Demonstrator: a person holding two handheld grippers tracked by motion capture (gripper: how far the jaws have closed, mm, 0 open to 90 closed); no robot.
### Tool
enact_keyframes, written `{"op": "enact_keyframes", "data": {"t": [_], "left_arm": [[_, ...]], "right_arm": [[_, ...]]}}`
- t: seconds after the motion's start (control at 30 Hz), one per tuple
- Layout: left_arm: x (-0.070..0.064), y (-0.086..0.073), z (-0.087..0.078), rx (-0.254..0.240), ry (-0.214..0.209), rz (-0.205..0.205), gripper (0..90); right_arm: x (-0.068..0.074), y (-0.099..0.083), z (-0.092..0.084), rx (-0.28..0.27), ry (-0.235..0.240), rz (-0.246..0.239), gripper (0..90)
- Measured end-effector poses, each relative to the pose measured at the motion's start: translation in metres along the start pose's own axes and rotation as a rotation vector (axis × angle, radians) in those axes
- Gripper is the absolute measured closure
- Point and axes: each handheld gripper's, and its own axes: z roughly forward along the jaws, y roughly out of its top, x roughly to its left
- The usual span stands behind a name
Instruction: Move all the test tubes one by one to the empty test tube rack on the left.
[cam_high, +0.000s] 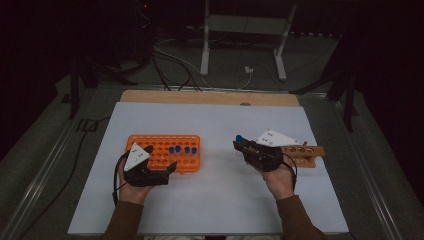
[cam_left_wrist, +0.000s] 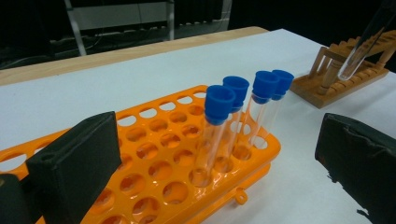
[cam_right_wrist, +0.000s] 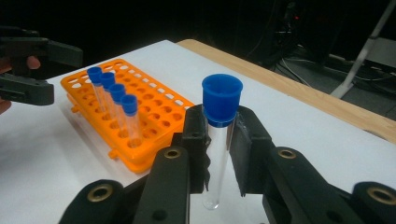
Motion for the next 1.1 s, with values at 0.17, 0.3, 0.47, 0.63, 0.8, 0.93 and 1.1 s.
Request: {"op": "enact_keyframes", "data": {"t": [0.17,0.3,0.47,0.63,0.8,0.93,1.1], "left_arm": [[-0.002,0.001,0.001,-0.001,-0.004,0.005,0.8],[-0.005,0.004,0.001,-0.005,-0.017,0.011,1.5],[-0.012,0.007,0.003,-0.002,-0.024,0.031,2.8],[-0.02,0.01,0.007,0.003,-0.039,0.048,3.7],[-0.032,0.014,0.014,0.004,-0.075,0.072,7.0],[-0.04,0.016,0.015,-0.007,-0.035,0.095,7.9],[-0.037,0.017,0.01,-0.034,-0.029,0.093,15.6]], "right_arm": [[0.004,0.001,0.004,-0.006,0.024,0.007,77.3],[0.009,0.001,0.008,-0.003,0.048,0.01,77.2],[0.018,0.001,0.013,0.0,0.07,0.001,77.2],[0.024,0.002,0.019,-0.001,0.096,0.004,77.2],[0.033,0.003,0.026,0.002,0.134,0.008,77.2],[0.044,0.003,0.032,0.001,0.181,0.016,77.3],[0.053,0.005,0.038,0.0,0.201,0.005,77.3]]}}
